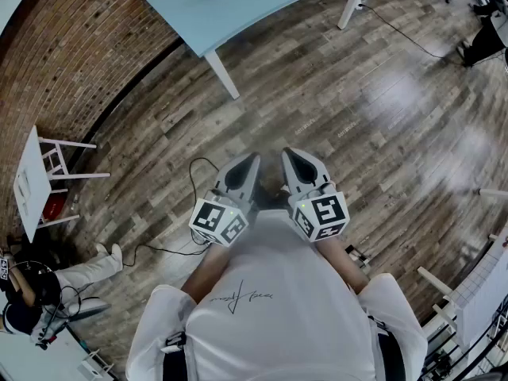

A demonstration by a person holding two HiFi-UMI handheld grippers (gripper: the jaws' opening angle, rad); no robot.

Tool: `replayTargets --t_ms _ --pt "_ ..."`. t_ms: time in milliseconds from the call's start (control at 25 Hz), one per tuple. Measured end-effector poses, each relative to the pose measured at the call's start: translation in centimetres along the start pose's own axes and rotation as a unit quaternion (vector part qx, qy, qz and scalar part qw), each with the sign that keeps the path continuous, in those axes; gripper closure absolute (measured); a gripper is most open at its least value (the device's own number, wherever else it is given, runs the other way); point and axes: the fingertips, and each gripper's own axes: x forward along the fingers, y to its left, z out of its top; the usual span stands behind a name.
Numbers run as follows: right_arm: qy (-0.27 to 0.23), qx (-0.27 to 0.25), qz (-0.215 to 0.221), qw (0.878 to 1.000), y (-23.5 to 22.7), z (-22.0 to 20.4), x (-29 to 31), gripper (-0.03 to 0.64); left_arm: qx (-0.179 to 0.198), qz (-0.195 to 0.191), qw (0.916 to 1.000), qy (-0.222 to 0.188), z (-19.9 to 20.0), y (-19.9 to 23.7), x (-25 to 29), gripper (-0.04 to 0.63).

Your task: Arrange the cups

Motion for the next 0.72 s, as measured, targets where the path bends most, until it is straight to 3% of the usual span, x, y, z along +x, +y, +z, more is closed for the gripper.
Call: replayTargets --t_ms 720 --pt "0.005 0.003 -0.002 1.0 -3.1 2.3 3.5 0.595 0.024 0.022 0.9995 0.006 2.1 2.9 5.1 0.588"
